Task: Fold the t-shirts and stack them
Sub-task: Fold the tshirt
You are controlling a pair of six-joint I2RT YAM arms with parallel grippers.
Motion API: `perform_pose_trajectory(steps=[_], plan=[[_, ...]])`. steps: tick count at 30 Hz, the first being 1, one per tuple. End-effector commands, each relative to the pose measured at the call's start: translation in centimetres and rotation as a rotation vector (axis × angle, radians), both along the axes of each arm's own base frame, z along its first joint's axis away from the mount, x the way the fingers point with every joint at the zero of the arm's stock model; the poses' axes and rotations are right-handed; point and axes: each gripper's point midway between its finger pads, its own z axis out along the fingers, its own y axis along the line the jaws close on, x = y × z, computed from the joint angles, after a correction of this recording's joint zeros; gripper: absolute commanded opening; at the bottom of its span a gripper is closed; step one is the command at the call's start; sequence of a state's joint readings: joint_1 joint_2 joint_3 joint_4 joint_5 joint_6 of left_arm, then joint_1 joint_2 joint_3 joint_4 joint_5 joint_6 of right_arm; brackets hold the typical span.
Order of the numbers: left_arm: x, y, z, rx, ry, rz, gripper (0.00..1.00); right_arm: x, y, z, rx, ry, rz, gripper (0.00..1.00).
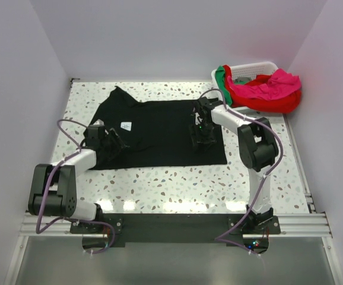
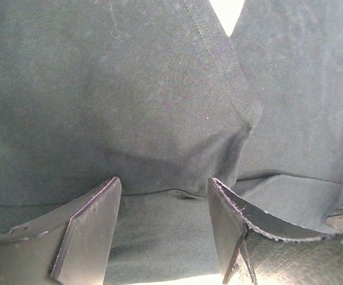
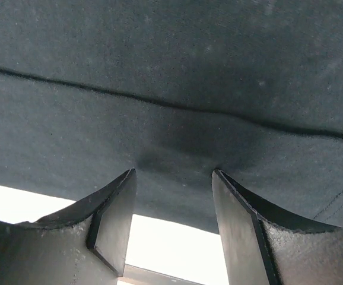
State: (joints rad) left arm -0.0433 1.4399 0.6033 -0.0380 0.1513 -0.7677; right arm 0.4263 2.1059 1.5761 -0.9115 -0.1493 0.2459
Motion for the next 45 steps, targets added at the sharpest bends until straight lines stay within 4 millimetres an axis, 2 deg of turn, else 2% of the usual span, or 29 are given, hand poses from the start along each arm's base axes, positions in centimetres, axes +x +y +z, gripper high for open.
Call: perform_pose_trajectory(steps=[1, 5, 14, 16, 17, 18, 19, 28, 32, 34, 37, 38, 39, 40, 41, 45], plan=[[-5.2, 0.2, -3.7, -0.003, 0.167, 0.007, 0.66, -2.1, -0.6, -0.8, -0.012, 0.044, -0.002, 0.58], [-8.5, 0.5, -4.3, -0.001, 0.238, 0.046, 0.67, -5.3, -1.4, -1.3, -0.007, 0.111, -0.006, 0.58], [-14.9, 0.6, -4.6, -0.082, 0.325, 0.220, 0.69, -11.5, -1.8, -0.9, 0.039, 0.221, -0.010, 0.58], [-14.9, 0.7, -3.8, -0.100, 0.286, 0.262, 0.70, -12.5, -1.6, -0.7, 0.041, 0.234, -0.002, 0.58], [-15.7, 0.9, -3.9, -0.096, 0.311, 0.281, 0.70, -13.0, -1.7, -0.5, 0.043, 0.240, -0.001, 0.58], [-15.2, 0.9, -3.0, -0.106, 0.276, 0.295, 0.70, -13.4, -1.6, -0.4, 0.044, 0.248, 0.003, 0.58], [-15.9, 1.3, -3.0, -0.090, 0.297, 0.313, 0.70, -13.6, -1.6, -0.2, 0.046, 0.248, 0.005, 0.58], [-16.3, 2.1, -0.4, -0.081, 0.265, 0.383, 0.70, -16.3, -1.2, 0.2, 0.072, 0.298, 0.019, 0.58], [-15.6, 2.2, 0.8, -0.089, 0.233, 0.395, 0.70, -16.8, -0.6, 1.0, 0.094, 0.306, 0.041, 0.58], [-14.3, 2.3, 2.4, -0.088, 0.184, 0.389, 0.71, -16.0, -0.3, 2.1, 0.106, 0.262, 0.047, 0.59], [-11.3, 3.4, 5.7, -0.026, 0.075, 0.377, 0.71, -14.8, -0.8, 3.9, 0.073, 0.191, 0.050, 0.59], [-9.9, 3.6, 7.4, -0.009, 0.044, 0.370, 0.71, -13.8, -0.6, 5.0, 0.065, 0.150, 0.047, 0.59], [-9.2, 3.8, 8.1, 0.022, 0.024, 0.343, 0.71, -13.1, -0.7, 5.6, 0.055, 0.120, 0.043, 0.59], [-8.0, 4.1, 9.1, 0.043, -0.015, 0.333, 0.71, -11.3, -0.8, 6.8, 0.032, 0.044, 0.037, 0.59], [-6.5, 4.3, 10.3, 0.061, -0.032, 0.321, 0.71, -10.6, -1.1, 7.3, 0.010, 0.018, 0.026, 0.61], [-2.0, 4.9, 13.0, 0.159, -0.117, 0.239, 0.72, -5.6, -2.5, 9.2, -0.066, -0.150, -0.066, 0.63]])
